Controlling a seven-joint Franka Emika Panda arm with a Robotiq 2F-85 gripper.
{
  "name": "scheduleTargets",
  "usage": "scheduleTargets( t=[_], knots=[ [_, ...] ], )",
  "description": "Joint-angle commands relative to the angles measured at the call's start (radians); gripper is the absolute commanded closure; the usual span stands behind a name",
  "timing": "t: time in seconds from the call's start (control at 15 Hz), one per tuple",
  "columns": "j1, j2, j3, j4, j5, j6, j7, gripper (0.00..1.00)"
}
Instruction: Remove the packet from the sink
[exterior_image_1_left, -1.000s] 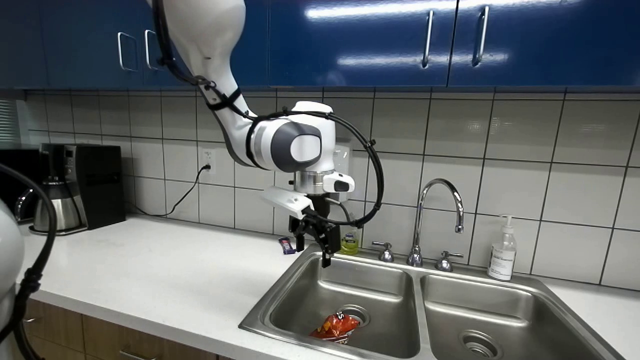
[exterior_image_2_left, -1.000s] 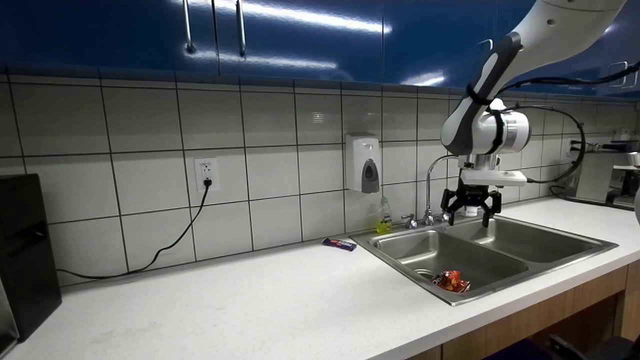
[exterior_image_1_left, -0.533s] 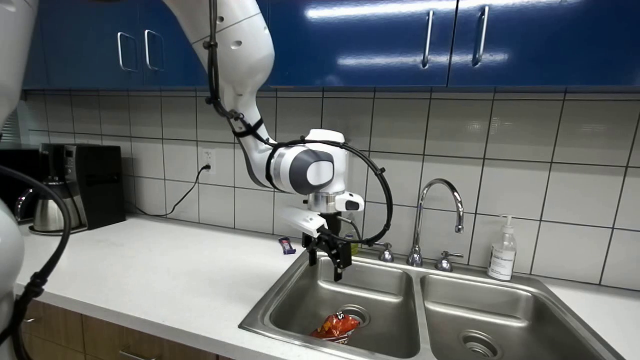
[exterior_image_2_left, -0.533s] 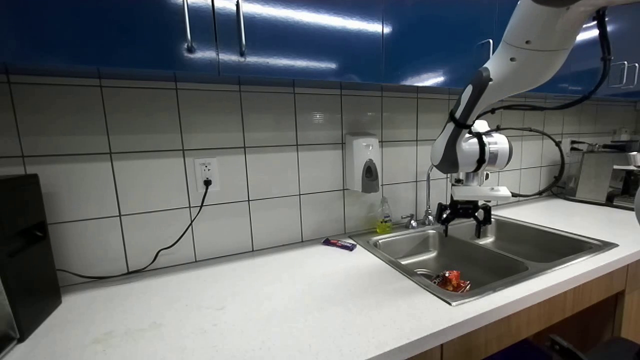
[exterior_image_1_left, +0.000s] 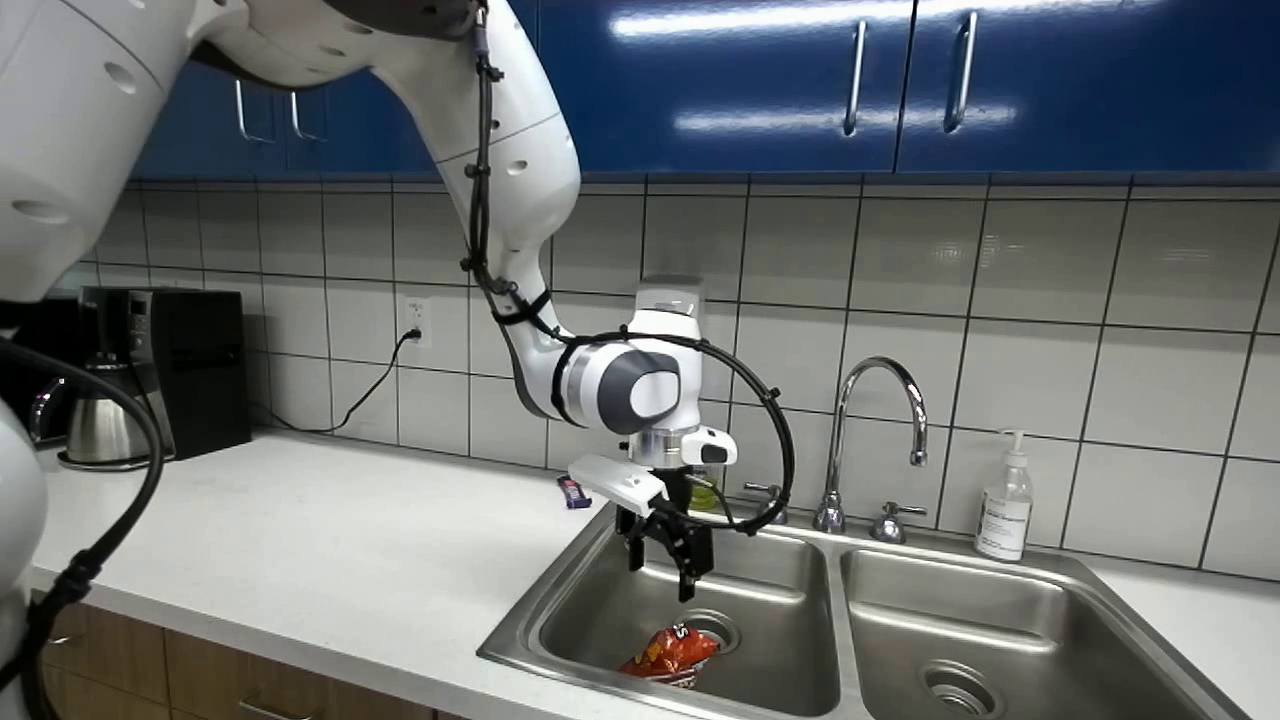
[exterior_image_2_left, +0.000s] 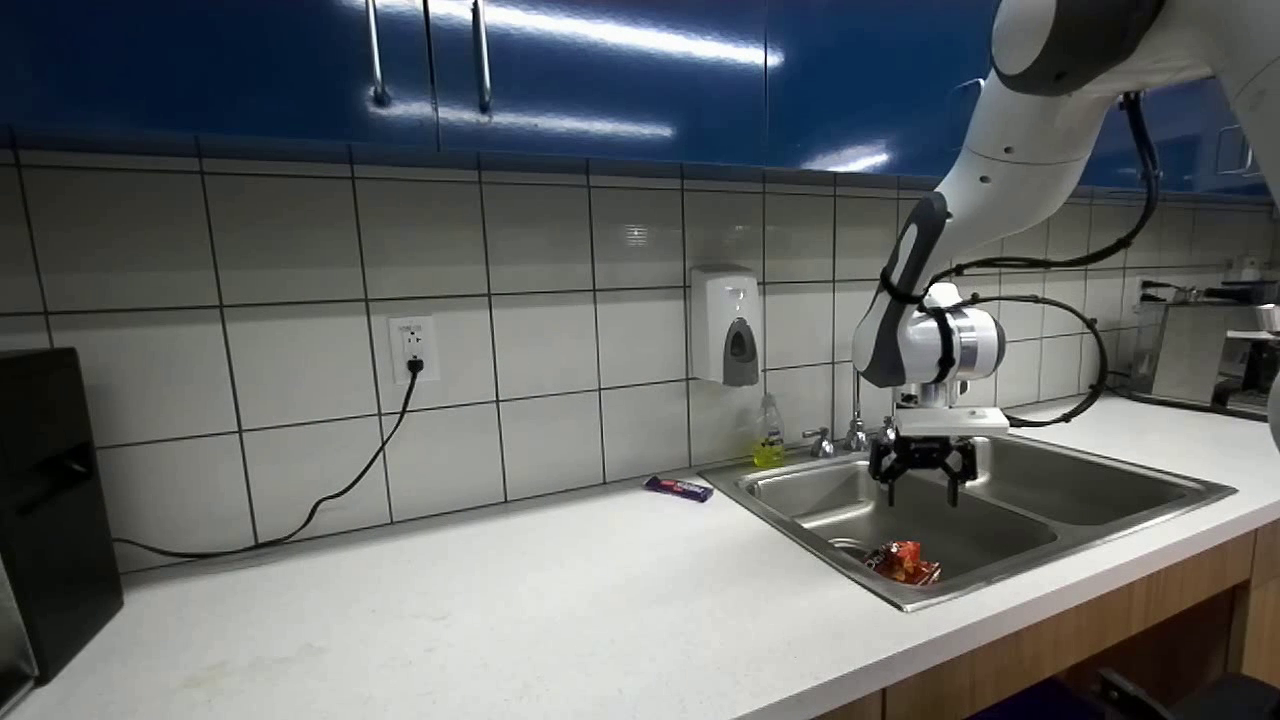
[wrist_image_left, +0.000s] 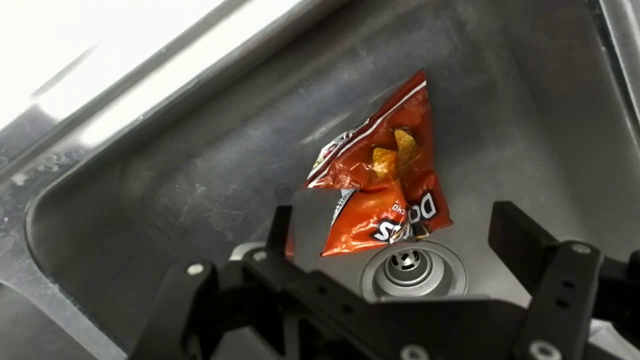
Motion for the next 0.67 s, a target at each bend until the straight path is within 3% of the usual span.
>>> scheduleTargets(
  t=[0.0, 0.6],
  knots=[
    [-0.031, 0.061, 0.017, 0.046, 0.011, 0.022, -0.021, 0.0],
    [-0.027, 0.147, 0.008, 0.087, -0.007, 0.046, 0.006, 0.0]
  ],
)
